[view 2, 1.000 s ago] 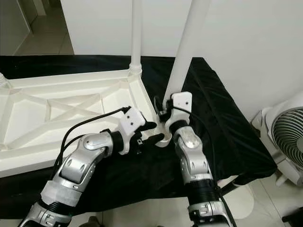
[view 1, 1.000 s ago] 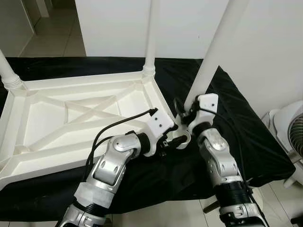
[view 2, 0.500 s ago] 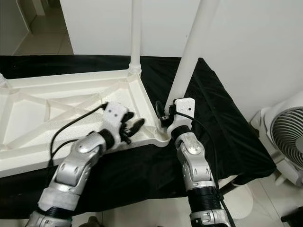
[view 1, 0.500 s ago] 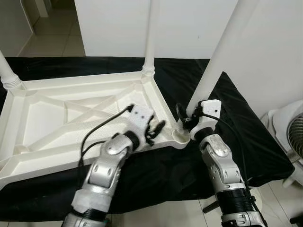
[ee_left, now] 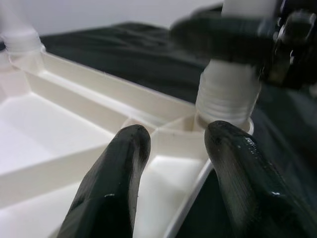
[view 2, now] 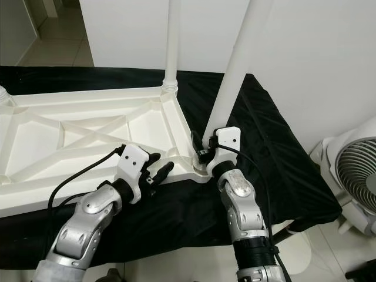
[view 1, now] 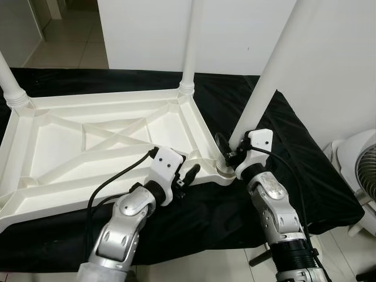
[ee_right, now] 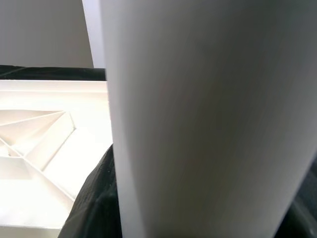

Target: Building children table

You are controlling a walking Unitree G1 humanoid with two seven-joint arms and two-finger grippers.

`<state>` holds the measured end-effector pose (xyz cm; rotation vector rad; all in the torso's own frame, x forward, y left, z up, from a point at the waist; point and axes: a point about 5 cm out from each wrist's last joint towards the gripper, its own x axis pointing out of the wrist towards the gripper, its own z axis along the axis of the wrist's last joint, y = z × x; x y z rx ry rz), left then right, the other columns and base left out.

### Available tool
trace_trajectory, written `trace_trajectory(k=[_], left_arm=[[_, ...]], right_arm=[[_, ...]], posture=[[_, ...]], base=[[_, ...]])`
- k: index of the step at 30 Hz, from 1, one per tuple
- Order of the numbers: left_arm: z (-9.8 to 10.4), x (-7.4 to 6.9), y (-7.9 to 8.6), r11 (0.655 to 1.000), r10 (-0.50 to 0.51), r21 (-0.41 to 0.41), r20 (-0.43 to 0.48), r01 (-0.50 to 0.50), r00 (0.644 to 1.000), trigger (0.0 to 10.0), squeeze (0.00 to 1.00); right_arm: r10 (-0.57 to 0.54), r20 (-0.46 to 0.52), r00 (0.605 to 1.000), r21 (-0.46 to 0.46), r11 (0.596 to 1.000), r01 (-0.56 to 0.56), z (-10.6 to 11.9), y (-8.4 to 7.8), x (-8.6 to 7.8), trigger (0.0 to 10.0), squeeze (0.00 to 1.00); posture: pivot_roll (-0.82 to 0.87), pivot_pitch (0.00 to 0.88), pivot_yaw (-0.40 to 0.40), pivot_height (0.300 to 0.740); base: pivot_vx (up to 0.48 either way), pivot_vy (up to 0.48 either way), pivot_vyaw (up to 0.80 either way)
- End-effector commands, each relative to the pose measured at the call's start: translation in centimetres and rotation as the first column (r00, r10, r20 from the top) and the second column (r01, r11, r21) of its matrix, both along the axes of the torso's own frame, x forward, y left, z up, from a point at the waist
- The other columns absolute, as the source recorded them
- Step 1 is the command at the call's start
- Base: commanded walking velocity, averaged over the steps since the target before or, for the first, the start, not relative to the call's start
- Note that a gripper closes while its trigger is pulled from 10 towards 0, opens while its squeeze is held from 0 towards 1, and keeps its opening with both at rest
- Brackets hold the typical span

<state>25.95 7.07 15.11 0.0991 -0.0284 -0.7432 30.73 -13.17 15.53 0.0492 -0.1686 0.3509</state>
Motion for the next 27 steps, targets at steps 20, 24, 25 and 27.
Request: trace_trajectory(k=[20, 24, 25, 27], left_arm=[[1.0, -2.8, -1.6, 0.933, -0.359, -0.009, -0.018, 0.359, 0.933, 10.0, 0.0], [1.0, -2.8, -1.6, 0.935, -0.355, -0.011, -0.021, 0.355, 0.935, 10.0, 0.0], [1.1, -2.8, -1.6, 0.937, -0.349, -0.011, -0.022, 0.349, 0.937, 10.0, 0.0], [1.1, -2.7, -1.5, 0.94, -0.34, -0.014, -0.022, 0.34, 0.94, 10.0, 0.0]], right_arm=[[0.015, -0.022, 1.0, 0.025, 1.0, -0.014, -1.4, -0.6, 0.5, 10.0, 0.0], [0.025, -0.023, 0.999, 0.02, 0.999, -0.025, -1.6, -0.3, 0.6, 10.0, 0.0], [0.035, -0.026, 0.999, 0.016, 0.999, -0.035, -1.7, 0.0, 0.6, 10.0, 0.0], [0.045, -0.027, 0.999, 0.013, 0.999, -0.044, -1.8, 0.3, 0.6, 10.0, 0.0]], posture=[[0.12, 0.006, -0.076, 0.74], [0.12, 0.006, -0.076, 0.74], [0.12, 0.007, -0.078, 0.74], [0.12, 0.007, -0.078, 0.74]], base=[[0.0, 0.0, 0.0], [0.0, 0.0, 0.0], [0.0, 0.0, 0.0], [0.0, 0.0, 0.0]])
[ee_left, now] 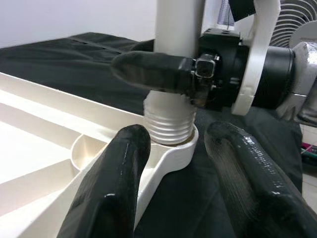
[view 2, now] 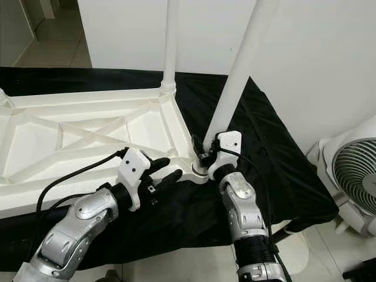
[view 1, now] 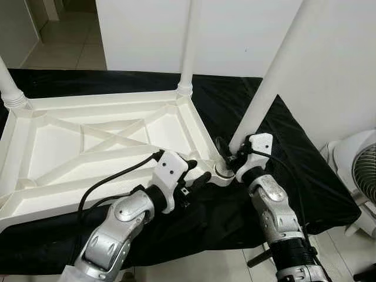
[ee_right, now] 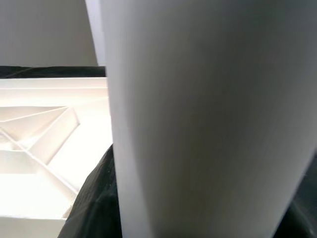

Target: Building children table

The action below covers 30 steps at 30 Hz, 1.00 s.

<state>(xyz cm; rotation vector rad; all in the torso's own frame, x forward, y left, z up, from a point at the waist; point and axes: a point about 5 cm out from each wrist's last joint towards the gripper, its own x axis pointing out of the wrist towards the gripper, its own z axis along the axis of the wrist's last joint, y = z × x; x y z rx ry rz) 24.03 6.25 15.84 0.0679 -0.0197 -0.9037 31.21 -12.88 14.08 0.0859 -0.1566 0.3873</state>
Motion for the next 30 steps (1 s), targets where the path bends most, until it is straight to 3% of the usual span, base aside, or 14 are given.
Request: trace_trajectory(k=[1, 12, 21, 30], left_arm=[[0.5, -0.8, -0.7, 0.984, -0.18, 0.007, 0.003, 0.18, 0.984, 10.0, 0.0], [0.7, -0.8, -0.4, 0.987, -0.161, -0.002, 0.002, 0.161, 0.987, 10.0, 0.0], [0.8, -0.9, -0.3, 0.987, -0.162, -0.009, -0.007, 0.162, 0.987, 10.0, 0.0], [0.8, -1.0, -0.3, 0.985, -0.172, -0.009, -0.015, 0.172, 0.985, 10.0, 0.0]], right_arm=[[0.01, -0.009, 1.0, -0.021, 1.0, -0.011, -0.4, 0.2, 0.1, 10.0, 0.0], [0.038, -0.009, 0.999, -0.025, 0.999, -0.039, -0.6, 0.6, -0.1, 10.0, 0.0], [-0.041, -0.046, 0.998, -0.019, 0.999, 0.04, -1.8, -1.4, -0.9, 10.0, 0.0], [-0.055, -0.058, 0.997, -0.004, 0.998, 0.055, -2.0, -1.6, -1.1, 10.0, 0.0]], posture=[[0.12, 0.007, -0.078, 0.74], [0.13, 0.01, -0.08, 0.74], [0.12, 0.018, -0.073, 0.74], [0.12, 0.023, -0.067, 0.74]], base=[[0.0, 0.0, 0.0], [0.0, 0.0, 0.0], [0.0, 0.0, 0.0], [0.0, 0.0, 0.0]])
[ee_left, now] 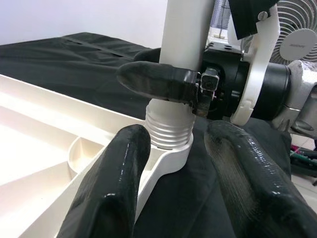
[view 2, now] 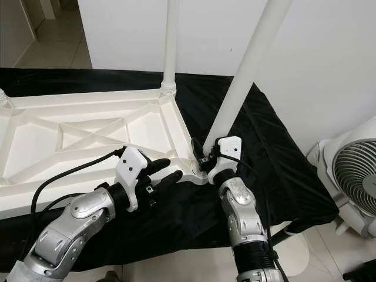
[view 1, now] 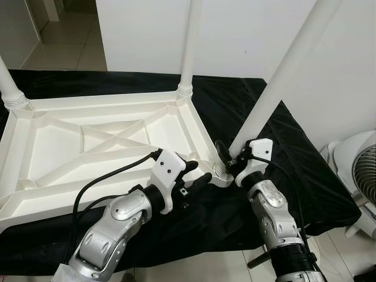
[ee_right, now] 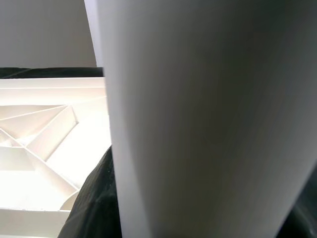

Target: Building children table

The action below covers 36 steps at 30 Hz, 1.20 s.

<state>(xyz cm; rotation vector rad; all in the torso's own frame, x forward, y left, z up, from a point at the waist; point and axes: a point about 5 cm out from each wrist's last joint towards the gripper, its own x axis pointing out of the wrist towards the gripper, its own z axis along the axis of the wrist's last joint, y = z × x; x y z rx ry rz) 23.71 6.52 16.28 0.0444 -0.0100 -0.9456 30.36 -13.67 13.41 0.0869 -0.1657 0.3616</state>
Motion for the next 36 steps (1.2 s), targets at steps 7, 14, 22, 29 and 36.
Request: trace_trajectory(k=[7, 14, 22, 29, 36], left_arm=[[0.1, -0.8, -0.7, 0.988, -0.152, 0.011, -0.01, 0.152, 0.988, 10.0, 0.0], [0.0, -1.0, -0.7, 0.988, -0.154, 0.015, -0.019, 0.154, 0.988, 10.0, 0.0], [0.1, -1.0, -0.6, 0.988, -0.151, 0.012, -0.017, 0.151, 0.988, 10.0, 0.0], [0.2, -0.9, -0.6, 0.988, -0.155, 0.013, -0.015, 0.156, 0.988, 10.0, 0.0], [0.3, -0.9, -0.6, 0.988, -0.157, 0.014, -0.013, 0.157, 0.988, 10.0, 0.0]], right_arm=[[0.011, -0.03, 0.999, -0.072, 0.997, -0.013, -1.1, -0.2, -0.4, 10.0, 0.0], [0.061, 0.027, 0.998, -0.223, 0.973, -0.054, -1.4, 0.0, -1.6, 10.0, 0.0], [0.102, 0.011, 0.995, -0.298, 0.95, -0.094, -2.6, -0.2, -2.7, 10.0, 0.0], [0.069, -0.057, 0.996, -0.19, 0.979, -0.078, -3.1, -0.4, -2.6, 10.0, 0.0], [0.023, -0.121, 0.992, -0.079, 0.996, -0.033, -3.3, -0.7, -2.2, 10.0, 0.0]], posture=[[0.11, 0.029, -0.069, 0.74], [0.12, 0.029, -0.074, 0.74], [0.12, 0.028, -0.073, 0.74], [0.11, 0.029, -0.068, 0.74], [0.11, 0.032, -0.067, 0.74]], base=[[0.0, 0.0, 0.0], [0.0, 0.0, 0.0], [0.0, 0.0, 0.0], [0.0, 0.0, 0.0], [0.0, 0.0, 0.0]])
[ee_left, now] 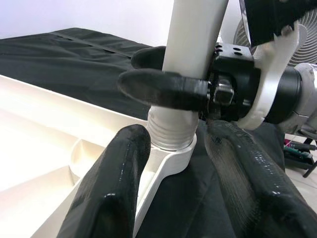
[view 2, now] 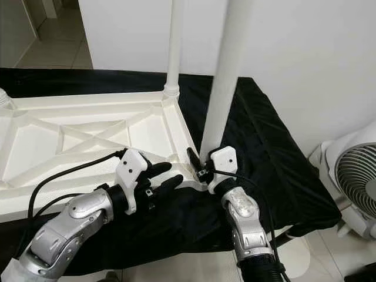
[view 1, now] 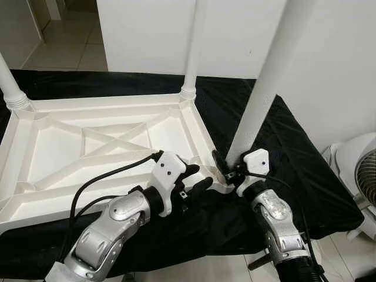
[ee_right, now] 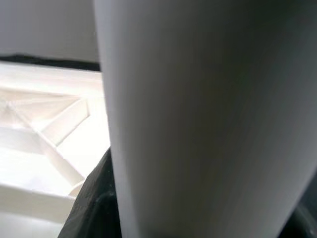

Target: Building children table

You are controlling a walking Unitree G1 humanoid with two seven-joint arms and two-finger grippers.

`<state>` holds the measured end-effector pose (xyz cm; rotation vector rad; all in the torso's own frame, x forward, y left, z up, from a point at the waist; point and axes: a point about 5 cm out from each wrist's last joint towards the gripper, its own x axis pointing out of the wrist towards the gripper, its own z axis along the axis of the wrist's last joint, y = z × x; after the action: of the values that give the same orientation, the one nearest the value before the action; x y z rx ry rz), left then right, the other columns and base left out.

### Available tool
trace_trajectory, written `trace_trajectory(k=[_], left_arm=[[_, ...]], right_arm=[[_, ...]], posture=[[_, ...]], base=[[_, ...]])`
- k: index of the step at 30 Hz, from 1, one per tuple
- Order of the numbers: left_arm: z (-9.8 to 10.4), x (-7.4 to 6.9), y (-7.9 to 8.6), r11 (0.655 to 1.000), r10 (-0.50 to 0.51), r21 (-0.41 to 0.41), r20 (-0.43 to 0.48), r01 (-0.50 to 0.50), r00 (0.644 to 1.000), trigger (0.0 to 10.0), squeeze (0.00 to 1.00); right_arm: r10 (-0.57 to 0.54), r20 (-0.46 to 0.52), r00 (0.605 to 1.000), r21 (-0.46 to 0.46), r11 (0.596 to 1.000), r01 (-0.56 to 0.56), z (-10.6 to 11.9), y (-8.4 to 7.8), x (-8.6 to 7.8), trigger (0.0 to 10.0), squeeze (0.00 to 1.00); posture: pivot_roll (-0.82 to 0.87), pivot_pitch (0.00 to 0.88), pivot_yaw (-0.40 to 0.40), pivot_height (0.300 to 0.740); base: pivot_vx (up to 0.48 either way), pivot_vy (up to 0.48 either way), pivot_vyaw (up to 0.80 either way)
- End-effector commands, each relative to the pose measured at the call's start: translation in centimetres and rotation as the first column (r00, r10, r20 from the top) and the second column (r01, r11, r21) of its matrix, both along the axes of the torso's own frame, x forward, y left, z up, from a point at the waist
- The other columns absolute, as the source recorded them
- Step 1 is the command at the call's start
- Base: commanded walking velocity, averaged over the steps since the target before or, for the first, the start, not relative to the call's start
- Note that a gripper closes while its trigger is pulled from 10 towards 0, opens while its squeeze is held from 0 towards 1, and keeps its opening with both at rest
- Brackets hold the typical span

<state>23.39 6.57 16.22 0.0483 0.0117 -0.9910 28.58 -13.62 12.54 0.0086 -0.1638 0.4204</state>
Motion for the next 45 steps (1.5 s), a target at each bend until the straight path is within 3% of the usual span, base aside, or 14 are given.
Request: trace_trajectory(k=[1, 13, 22, 29, 34, 35, 45], left_arm=[[0.4, -0.6, -0.6, 0.994, -0.113, 0.001, 0.005, 0.113, 0.994, 10.0, 0.0], [0.4, -0.7, -0.6, 0.994, -0.11, -0.003, 0.0, 0.11, 0.994, 10.0, 0.0], [0.4, -0.8, -0.5, 0.994, -0.11, -0.005, 0.001, 0.11, 0.994, 10.0, 0.0], [0.5, -0.8, -0.5, 0.994, -0.112, -0.006, 0.001, 0.112, 0.994, 10.0, 0.0], [0.5, -0.7, -0.5, 0.994, -0.112, -0.006, 0.003, 0.112, 0.994, 10.0, 0.0], [0.6, -0.7, -0.5, 0.994, -0.112, -0.006, 0.004, 0.112, 0.994, 10.0, 0.0], [0.6, -0.8, -0.4, 0.994, -0.107, -0.008, 0.003, 0.107, 0.994, 10.0, 0.0]], right_arm=[[-0.036, -0.142, 0.989, 0.004, 0.999, 0.037, -2.4, -0.9, -0.3, 10.0, 0.0], [-0.033, -0.185, 0.982, 0.024, 0.999, 0.038, -2.8, -1.0, -0.5, 10.0, 0.0], [-0.139, -0.293, 0.946, 0.136, 0.973, 0.185, -3.7, -2.3, -0.4, 10.0, 0.0], [-0.157, -0.316, 0.936, 0.152, 0.965, 0.213, -3.9, -2.7, -0.3, 10.0, 0.0], [-0.161, -0.304, 0.939, 0.097, 0.975, 0.198, -4.1, -2.6, -0.5, 10.0, 0.0], [-0.145, -0.276, 0.95, 0.034, 0.986, 0.161, -4.2, -2.2, -0.8, 10.0, 0.0], [-0.08, -0.215, 0.973, -0.112, 0.992, 0.057, -4.5, -1.6, -1.8, 10.0, 0.0]], posture=[[0.11, 0.033, -0.067, 0.74], [0.11, 0.035, -0.07, 0.74], [0.11, 0.038, -0.071, 0.74], [0.11, 0.037, -0.067, 0.74], [0.11, 0.036, -0.067, 0.74], [0.11, 0.037, -0.067, 0.74], [0.11, 0.042, -0.069, 0.74]], base=[[0.0, 0.0, 0.0], [0.0, 0.0, 0.0], [0.0, 0.0, 0.0], [0.0, 0.0, 0.0], [0.0, 0.0, 0.0], [0.0, 0.0, 0.0], [0.0, 0.0, 0.0]])
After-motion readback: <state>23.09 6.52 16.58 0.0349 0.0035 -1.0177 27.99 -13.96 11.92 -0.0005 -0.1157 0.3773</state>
